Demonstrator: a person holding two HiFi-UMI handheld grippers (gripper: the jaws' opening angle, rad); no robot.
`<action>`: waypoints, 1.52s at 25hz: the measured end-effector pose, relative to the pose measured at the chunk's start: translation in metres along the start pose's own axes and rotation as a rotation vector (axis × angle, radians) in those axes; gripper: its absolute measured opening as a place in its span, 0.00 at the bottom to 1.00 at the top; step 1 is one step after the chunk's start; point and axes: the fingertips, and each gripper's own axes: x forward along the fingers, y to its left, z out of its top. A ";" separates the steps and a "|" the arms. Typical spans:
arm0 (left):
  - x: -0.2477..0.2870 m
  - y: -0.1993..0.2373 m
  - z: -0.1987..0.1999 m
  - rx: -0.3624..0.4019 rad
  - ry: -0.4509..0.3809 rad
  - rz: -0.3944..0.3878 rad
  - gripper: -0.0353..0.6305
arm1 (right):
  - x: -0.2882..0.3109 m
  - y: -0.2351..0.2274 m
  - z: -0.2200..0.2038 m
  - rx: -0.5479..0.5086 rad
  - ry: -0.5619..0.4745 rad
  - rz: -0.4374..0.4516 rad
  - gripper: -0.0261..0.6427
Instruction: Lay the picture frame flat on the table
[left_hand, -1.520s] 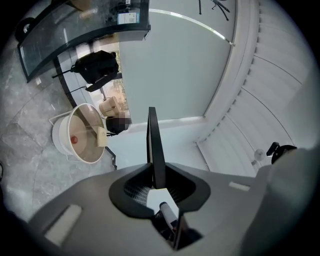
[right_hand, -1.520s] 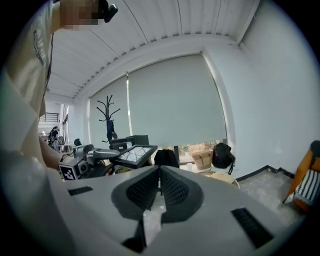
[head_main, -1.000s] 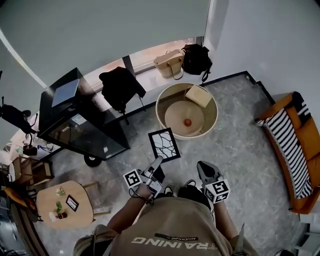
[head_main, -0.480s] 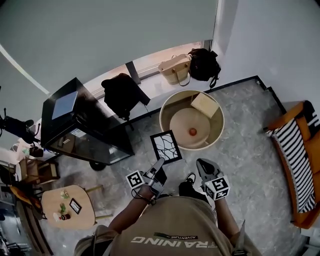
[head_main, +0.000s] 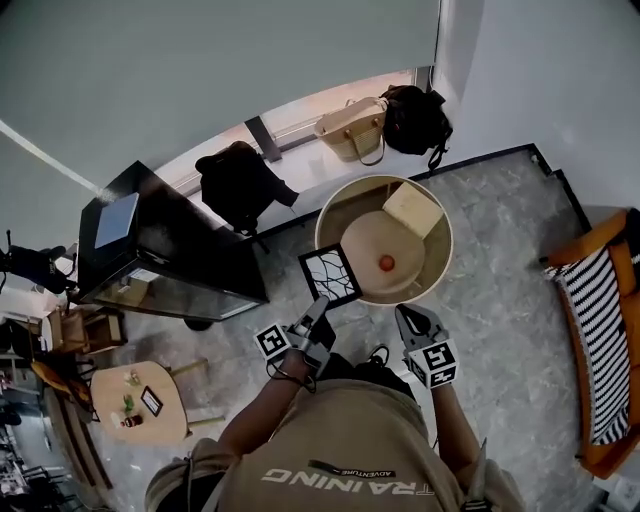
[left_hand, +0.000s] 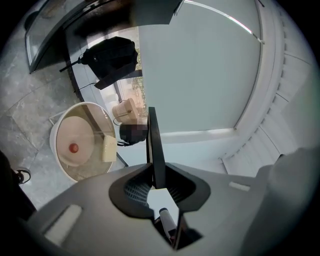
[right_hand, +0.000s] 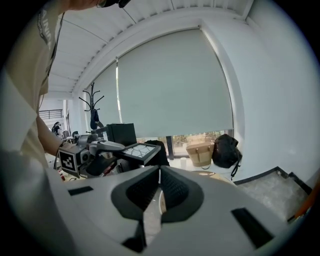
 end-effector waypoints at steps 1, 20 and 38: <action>0.007 0.001 0.002 0.004 0.000 0.004 0.17 | 0.004 -0.004 0.000 0.010 0.004 0.001 0.06; 0.166 0.073 0.118 0.058 0.098 0.083 0.17 | 0.163 -0.127 0.024 0.045 0.103 -0.100 0.06; 0.274 0.304 0.193 -0.030 -0.015 0.322 0.17 | 0.364 -0.225 -0.136 0.148 0.318 -0.066 0.06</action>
